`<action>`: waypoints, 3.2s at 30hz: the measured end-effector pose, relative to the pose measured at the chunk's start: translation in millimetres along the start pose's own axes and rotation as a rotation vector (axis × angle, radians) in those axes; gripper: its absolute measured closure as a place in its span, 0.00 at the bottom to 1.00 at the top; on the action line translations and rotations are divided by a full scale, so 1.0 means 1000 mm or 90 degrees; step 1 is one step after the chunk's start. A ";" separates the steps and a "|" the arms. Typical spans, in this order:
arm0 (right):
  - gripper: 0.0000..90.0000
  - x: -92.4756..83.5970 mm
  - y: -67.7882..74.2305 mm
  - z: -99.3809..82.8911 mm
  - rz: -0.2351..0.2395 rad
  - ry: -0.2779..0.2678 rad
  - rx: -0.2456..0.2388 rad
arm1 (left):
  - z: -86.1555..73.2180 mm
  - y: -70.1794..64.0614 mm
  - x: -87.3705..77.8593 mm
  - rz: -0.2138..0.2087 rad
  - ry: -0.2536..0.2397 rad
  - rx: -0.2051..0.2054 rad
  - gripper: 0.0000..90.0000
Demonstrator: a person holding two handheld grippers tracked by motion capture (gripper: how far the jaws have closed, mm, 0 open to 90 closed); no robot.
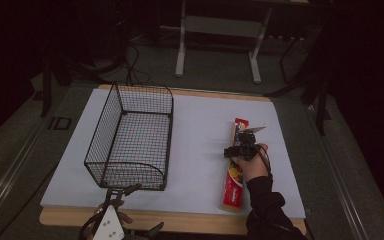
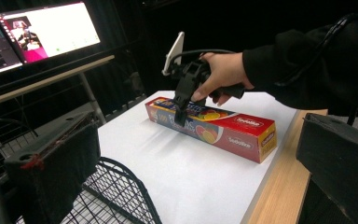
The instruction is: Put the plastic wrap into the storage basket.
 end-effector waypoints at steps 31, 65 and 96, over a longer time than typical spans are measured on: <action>0.43 -0.030 0.009 0.017 -0.042 -0.011 -0.044 | -0.002 0.002 0.001 0.004 0.009 -0.001 0.00; 0.44 -0.113 0.141 0.065 0.002 -0.096 -0.233 | -0.002 -0.004 -0.006 -0.003 0.009 -0.016 0.00; 0.44 -0.129 0.293 0.051 0.128 -0.120 -0.388 | -0.006 -0.005 -0.015 -0.020 0.007 -0.027 0.00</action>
Point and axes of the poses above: each handheld gripper's, and its own axes: x roughly forward along the jaws, z roughly out of its top, y roughly to its left, the point moved 6 cm from there along x, roughly forward along the jaws, and after that the axes turned 8 degrees about x, right-handed, at the moved point
